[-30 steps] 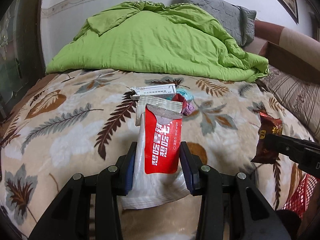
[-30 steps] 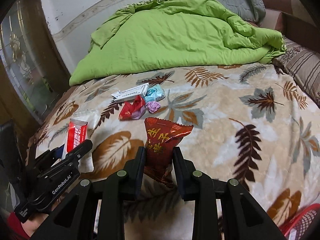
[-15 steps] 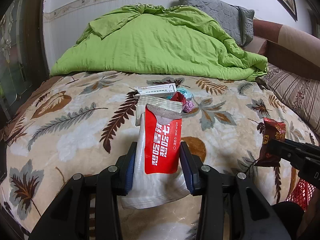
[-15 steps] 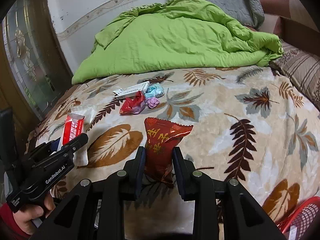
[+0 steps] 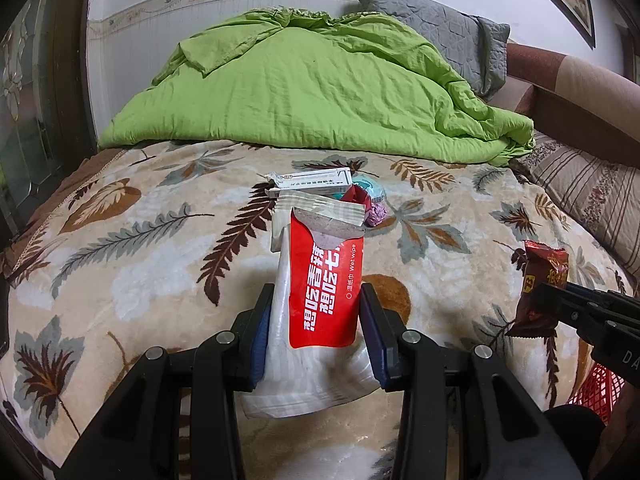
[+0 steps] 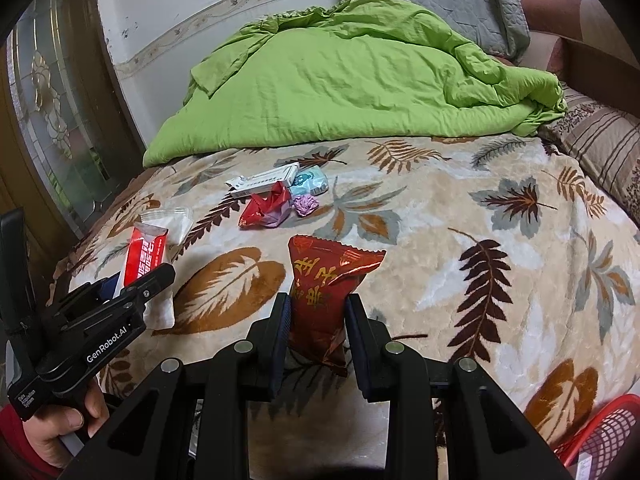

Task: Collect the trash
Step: 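Hold the snack packet and red wrapper raised above the bed, then carry the packet and wrapper over the red basket and release both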

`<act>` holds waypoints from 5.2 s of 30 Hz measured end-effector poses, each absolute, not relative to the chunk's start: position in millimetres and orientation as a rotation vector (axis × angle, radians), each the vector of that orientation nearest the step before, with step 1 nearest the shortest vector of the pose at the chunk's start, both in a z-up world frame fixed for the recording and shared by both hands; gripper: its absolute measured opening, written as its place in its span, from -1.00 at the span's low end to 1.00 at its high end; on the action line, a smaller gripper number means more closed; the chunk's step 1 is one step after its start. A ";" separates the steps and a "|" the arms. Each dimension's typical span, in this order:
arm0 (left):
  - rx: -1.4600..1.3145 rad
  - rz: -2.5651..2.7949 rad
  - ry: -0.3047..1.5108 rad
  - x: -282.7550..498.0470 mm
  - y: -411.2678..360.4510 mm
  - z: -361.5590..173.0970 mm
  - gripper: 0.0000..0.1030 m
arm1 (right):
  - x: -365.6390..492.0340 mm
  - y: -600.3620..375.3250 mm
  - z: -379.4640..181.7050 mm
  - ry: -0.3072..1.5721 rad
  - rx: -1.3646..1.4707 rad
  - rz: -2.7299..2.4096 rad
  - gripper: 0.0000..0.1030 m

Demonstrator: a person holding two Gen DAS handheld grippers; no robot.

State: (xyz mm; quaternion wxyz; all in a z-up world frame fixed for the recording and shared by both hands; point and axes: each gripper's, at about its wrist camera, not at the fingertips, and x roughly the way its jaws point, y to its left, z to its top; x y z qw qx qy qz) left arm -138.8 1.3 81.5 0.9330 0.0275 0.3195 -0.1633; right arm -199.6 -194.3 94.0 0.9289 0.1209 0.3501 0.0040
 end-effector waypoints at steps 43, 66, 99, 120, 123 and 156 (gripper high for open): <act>0.061 -0.341 0.665 -136.1 -4.1 80.0 -0.23 | -195.6 -195.6 91.2 0.732 0.267 0.011 -0.42; 0.062 -0.342 0.664 -136.3 -2.3 79.8 -0.23 | -195.2 -194.7 90.1 0.740 0.264 0.008 -0.42; 0.094 -0.364 0.655 -142.1 -9.9 86.1 -0.23 | -210.1 -201.8 107.4 0.711 0.281 0.000 -0.42; 0.142 -0.433 0.620 -174.0 -40.0 105.9 -0.23 | -257.9 -235.4 131.5 0.669 0.350 -0.041 -0.42; 0.149 -0.442 0.615 -177.8 -44.9 108.3 -0.23 | -264.7 -243.6 132.8 0.665 0.364 -0.056 -0.42; 0.350 -1.077 0.711 -305.1 -252.9 120.0 -0.23 | -462.9 -413.9 114.4 0.659 0.588 -0.514 -0.42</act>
